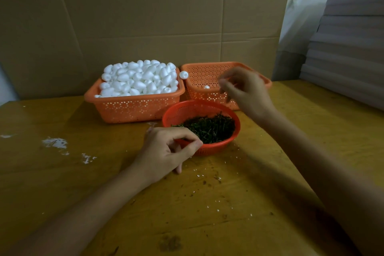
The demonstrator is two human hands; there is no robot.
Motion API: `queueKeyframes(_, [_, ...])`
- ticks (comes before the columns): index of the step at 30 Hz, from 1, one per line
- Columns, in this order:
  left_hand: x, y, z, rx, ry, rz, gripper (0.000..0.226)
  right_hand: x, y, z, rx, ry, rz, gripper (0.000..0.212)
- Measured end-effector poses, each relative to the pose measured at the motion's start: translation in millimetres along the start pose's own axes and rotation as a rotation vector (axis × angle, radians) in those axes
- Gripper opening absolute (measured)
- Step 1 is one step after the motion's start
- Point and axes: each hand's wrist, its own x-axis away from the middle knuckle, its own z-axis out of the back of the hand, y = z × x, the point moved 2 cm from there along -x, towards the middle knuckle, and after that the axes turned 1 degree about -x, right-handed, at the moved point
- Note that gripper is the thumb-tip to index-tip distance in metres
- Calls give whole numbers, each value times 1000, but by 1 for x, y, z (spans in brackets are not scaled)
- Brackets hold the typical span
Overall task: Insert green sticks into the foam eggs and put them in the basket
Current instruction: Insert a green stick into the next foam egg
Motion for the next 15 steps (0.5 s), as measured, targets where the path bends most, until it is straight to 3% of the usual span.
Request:
queueKeyframes(3, [0,0,0,8,3,18,24,19,-31,-39,314,-534,270,26])
queueKeyframes(5, [0,0,1,18,-15,30,25,30,-34,-57,451,-770,236,33])
queueKeyframes(11, [0,1,0,9,-13,4,27,31,-33,-54,488,-874,119,41])
queueKeyframes(15, [-2,17,6,-304,79,-301,26,29,-31,-56,444,-866,105,37])
